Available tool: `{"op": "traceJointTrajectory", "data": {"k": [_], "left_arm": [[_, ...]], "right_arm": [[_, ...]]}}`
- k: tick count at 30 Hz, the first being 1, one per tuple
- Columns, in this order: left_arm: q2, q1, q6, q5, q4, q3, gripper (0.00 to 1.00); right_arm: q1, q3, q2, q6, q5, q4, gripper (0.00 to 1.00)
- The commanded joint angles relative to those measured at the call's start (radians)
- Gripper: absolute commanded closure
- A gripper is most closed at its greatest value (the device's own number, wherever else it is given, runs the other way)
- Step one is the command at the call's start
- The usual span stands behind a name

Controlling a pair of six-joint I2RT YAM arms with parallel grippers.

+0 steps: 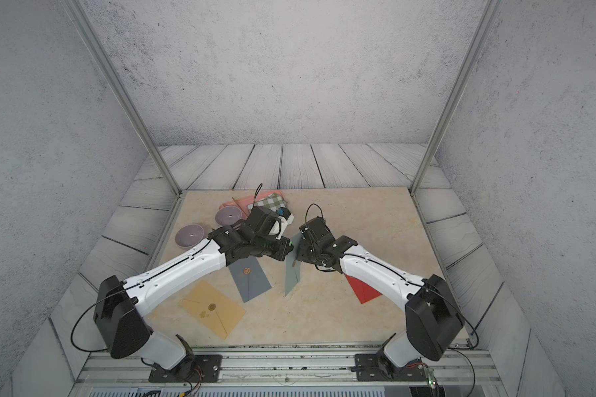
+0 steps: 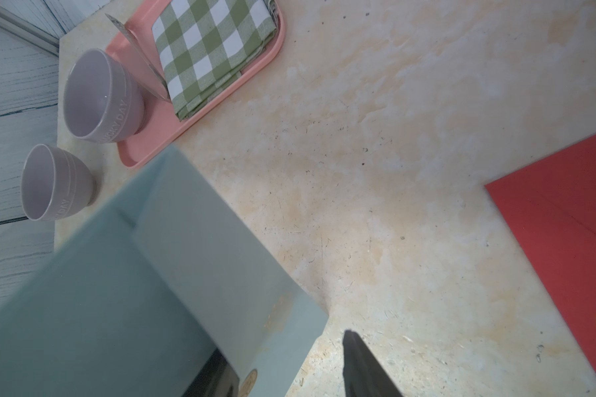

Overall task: Open the envelope
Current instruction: Open the envelope flap on the envelope.

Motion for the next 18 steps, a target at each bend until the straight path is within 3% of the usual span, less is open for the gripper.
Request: {"op": "traceJointTrajectory", "data": {"k": [1,18], "left_arm": [[-0.032,-0.007,-0.006,0.018,0.043,-0.006,1.0],[-0.038,-0.008,-0.011,0.018,0.047,-0.018,1.0]], "right_arm": [[0.007,0.02,0.027,-0.011,-0.02,-0.022,0.5],[0.011,0.024,0.047,-0.01,-0.019,-0.025,0.54]]}}
